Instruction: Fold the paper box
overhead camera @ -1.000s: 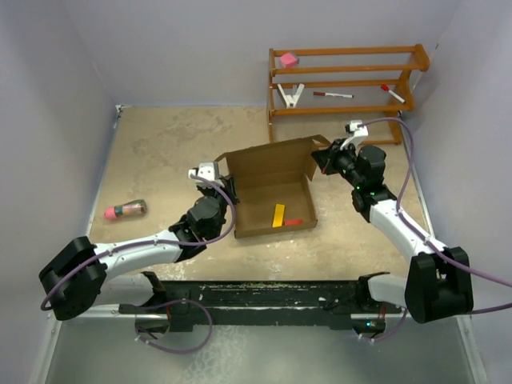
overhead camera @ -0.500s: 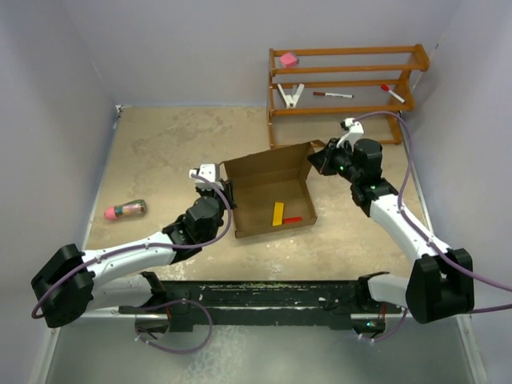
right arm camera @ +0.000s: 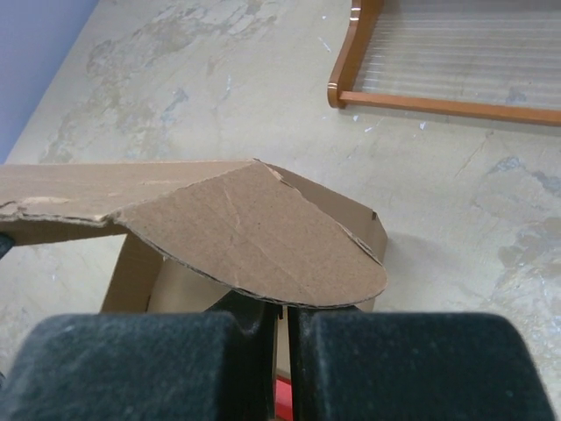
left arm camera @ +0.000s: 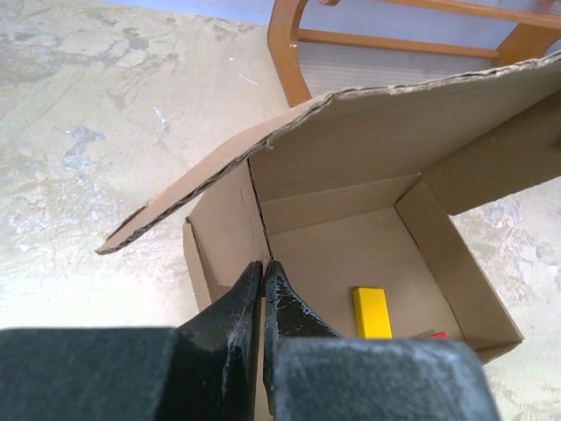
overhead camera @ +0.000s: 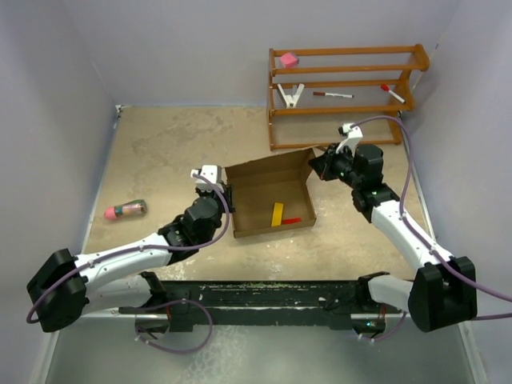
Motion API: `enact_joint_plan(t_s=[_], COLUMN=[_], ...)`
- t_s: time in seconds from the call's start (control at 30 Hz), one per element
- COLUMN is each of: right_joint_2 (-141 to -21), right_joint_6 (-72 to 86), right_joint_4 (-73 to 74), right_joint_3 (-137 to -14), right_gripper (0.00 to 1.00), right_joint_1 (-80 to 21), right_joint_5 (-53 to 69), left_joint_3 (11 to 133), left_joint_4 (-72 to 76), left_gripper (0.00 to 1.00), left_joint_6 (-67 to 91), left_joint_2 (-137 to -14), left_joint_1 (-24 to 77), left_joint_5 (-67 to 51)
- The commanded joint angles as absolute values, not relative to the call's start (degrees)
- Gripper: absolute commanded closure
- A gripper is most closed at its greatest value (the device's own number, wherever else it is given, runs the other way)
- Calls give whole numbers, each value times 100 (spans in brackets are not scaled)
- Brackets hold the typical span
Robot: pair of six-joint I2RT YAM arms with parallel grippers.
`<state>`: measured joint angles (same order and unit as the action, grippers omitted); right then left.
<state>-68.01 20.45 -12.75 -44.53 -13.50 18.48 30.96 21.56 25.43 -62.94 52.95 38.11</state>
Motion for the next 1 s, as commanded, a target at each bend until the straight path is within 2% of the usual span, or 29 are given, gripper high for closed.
enact_joint_plan(t_s=[0.0, 0.47, 0.8, 0.97], right_joint_2=[-6732, -6536, -7114, -7084], right_joint_6=[1535, 1058, -301, -751], right_joint_4=[-586, -796, 36, 175], right_joint_3=[-4310, -4079, -4459, -4426], right_gripper=[99, 100, 100, 100], right_joint_1=[-1485, -1485, -1479, -1461], right_joint_5=[2123, 3413, 3333, 2996], left_joint_3=[3126, 3171, 2860, 3543], left_joint_4=[1793, 1634, 2118, 1225], left_gripper=[96, 96, 96, 96], left_joint_6=[2392, 1776, 1570, 1306], left_joint_2=[-6046, -5997, -5829, -6261], left_joint_1=[5352, 5352, 5348, 5351], left_joint_5=[3470, 2994, 3127, 2965])
